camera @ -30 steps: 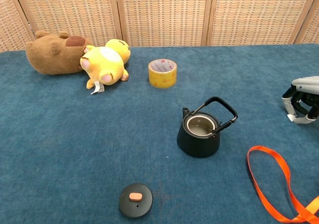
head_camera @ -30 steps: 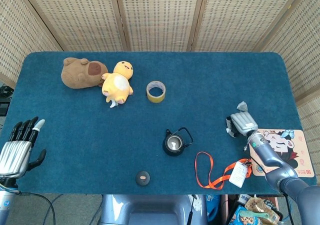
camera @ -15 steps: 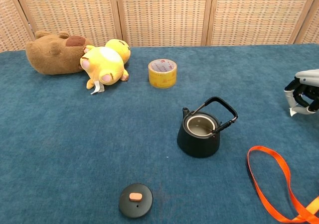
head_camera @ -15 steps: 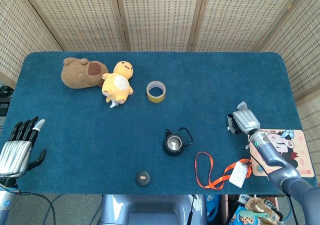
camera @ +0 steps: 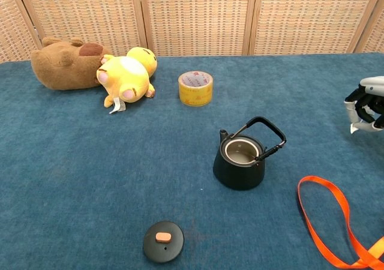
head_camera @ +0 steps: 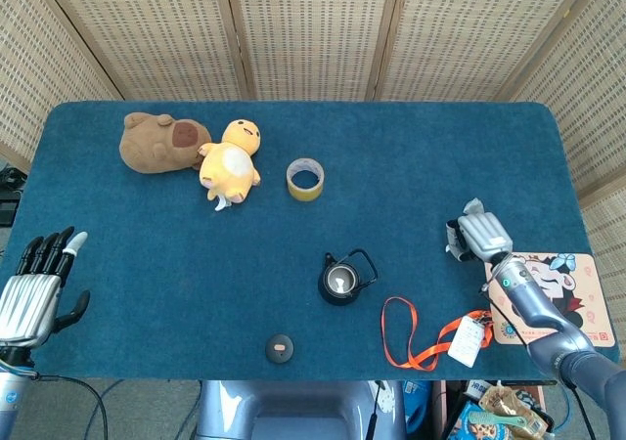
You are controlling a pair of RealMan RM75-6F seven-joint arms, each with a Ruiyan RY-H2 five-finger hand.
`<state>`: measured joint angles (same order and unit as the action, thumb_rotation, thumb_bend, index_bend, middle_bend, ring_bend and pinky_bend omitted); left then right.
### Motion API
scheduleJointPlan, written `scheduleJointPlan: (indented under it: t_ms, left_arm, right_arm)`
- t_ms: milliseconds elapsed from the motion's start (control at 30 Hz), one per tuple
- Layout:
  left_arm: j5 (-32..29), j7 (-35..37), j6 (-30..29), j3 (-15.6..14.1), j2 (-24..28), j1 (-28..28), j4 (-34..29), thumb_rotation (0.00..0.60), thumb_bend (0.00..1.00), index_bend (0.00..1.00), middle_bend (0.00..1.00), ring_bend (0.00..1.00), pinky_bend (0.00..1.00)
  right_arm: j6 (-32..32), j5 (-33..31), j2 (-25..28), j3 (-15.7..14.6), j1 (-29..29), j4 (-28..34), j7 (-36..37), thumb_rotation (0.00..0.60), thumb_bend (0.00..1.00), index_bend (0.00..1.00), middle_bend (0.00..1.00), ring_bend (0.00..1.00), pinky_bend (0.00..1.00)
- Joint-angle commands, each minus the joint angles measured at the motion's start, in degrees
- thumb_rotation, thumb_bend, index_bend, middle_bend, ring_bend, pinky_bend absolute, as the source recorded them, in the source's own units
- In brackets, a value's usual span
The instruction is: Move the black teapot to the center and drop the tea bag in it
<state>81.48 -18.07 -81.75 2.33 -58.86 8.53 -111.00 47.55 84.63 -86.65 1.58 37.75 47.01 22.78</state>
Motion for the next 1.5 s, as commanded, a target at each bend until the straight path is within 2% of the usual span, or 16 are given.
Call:
scheduleJointPlan:
  t_ms: [33, 200, 467, 733, 1133, 1267, 1500]
  left_arm:
    - [0.1, 0.0, 0.0, 0.0, 0.0, 0.0, -0.1, 0.600, 0.43, 0.00, 0.00, 0.00, 0.00]
    - [0.3, -0.4, 0.0, -0.1, 0.2, 0.0, -0.6, 0.600, 0.43, 0.00, 0.00, 0.00, 0.00]
    - [0.4, -0.8, -0.1, -0.2, 0.4, 0.0, -1.2, 0.600, 0.43, 0.00, 0.00, 0.00, 0.00]
    - [0.4, -1.2, 0.1, -0.4, 0.7, -0.1, -1.7, 0.600, 0.43, 0.00, 0.00, 0.00, 0.00]
    - [0.9, -1.0, -0.1, -0.7, 0.9, -0.4, -2.1, 0.600, 0.43, 0.00, 0.00, 0.00, 0.00]
    - [0.9, -0.8, -0.2, -0.9, 1.0, -0.6, -2.1, 0.600, 0.43, 0.00, 0.00, 0.00, 0.00]
    - [0.8, -0.6, -0.1, -0.9, 1.1, -0.7, -1.9, 0.600, 0.43, 0.00, 0.00, 0.00, 0.00]
  right_arm:
    - [2.9, 0.4, 2.4, 0.5, -0.7, 3.7, -0.6, 0.600, 0.64, 0.65, 0.79, 0.86, 0.93]
    - [7.8, 1.5, 7.4, 1.4, -1.6, 11.9, -1.5, 0.600, 0.64, 0.65, 0.79, 0.86, 0.93]
    - [11.5, 2.6, 11.8, 2.1, -2.4, 19.7, -2.5, 0.600, 0.64, 0.65, 0.79, 0.86, 0.93]
    - [16.1, 5.5, 16.3, 2.3, -3.1, 27.7, -0.4, 0.600, 0.64, 0.66, 0.79, 0.86, 0.93]
    - [21.1, 10.3, 20.8, 2.1, -3.2, 35.3, 4.4, 0.600, 0.64, 0.67, 0.79, 0.86, 0.93]
    - [23.0, 13.2, 22.3, 1.7, -2.6, 38.5, 9.1, 0.600, 0.64, 0.67, 0.80, 0.86, 0.93]
    - [23.3, 14.5, 23.3, 2.1, -1.3, 40.3, 11.7, 0.600, 0.64, 0.67, 0.80, 0.86, 0.93]
